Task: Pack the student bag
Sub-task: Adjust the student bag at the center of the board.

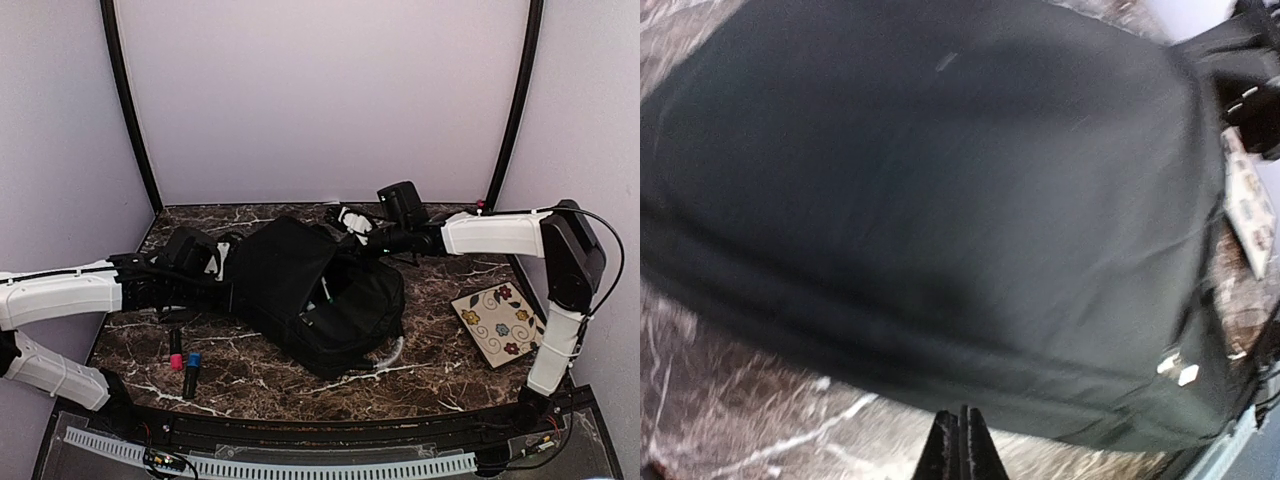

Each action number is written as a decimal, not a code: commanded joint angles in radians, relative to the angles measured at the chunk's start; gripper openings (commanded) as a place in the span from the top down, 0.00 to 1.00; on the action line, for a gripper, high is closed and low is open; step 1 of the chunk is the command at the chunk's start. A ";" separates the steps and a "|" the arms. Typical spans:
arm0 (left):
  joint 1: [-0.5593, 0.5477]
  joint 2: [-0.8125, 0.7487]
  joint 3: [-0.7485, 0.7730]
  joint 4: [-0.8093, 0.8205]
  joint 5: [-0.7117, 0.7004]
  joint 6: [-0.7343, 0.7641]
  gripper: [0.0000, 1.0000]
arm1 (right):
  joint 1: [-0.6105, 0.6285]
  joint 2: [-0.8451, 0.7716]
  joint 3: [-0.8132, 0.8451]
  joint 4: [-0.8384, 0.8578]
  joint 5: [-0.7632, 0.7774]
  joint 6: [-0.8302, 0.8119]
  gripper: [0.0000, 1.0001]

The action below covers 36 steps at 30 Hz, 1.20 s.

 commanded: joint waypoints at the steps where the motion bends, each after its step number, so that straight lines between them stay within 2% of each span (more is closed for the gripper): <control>1: -0.001 0.014 -0.054 -0.090 -0.082 -0.039 1.00 | -0.029 -0.072 -0.001 0.022 -0.025 0.035 0.96; 7: 0.003 0.188 0.006 0.111 -0.126 0.013 1.00 | -0.029 -0.113 -0.015 -0.013 -0.026 0.024 0.96; 12: 0.008 0.422 0.198 0.254 -0.140 0.095 1.00 | -0.028 -0.135 -0.044 -0.034 -0.005 0.024 0.96; 18: 0.046 0.619 0.433 0.265 -0.156 0.169 1.00 | -0.031 -0.141 -0.057 -0.082 0.070 0.014 0.96; 19: 0.055 0.636 0.460 0.247 -0.152 0.174 0.98 | -0.032 -0.144 -0.067 -0.076 0.076 0.016 0.96; 20: 0.065 0.643 0.483 0.225 -0.148 0.176 0.91 | -0.033 -0.146 -0.071 -0.075 0.074 0.017 0.95; 23: 0.072 0.597 0.493 0.136 -0.161 0.180 0.69 | -0.034 -0.144 -0.064 -0.082 0.059 0.030 0.95; 27: 0.072 0.475 0.461 -0.118 -0.126 0.114 0.56 | -0.033 -0.143 -0.043 -0.095 0.035 0.048 0.95; 31: 0.072 0.335 0.356 -0.304 -0.077 0.056 0.52 | -0.034 -0.137 -0.035 -0.090 0.029 0.051 0.95; 36: 0.072 0.175 0.222 -0.491 -0.055 -0.033 0.53 | -0.034 -0.104 -0.017 -0.103 0.024 0.058 0.95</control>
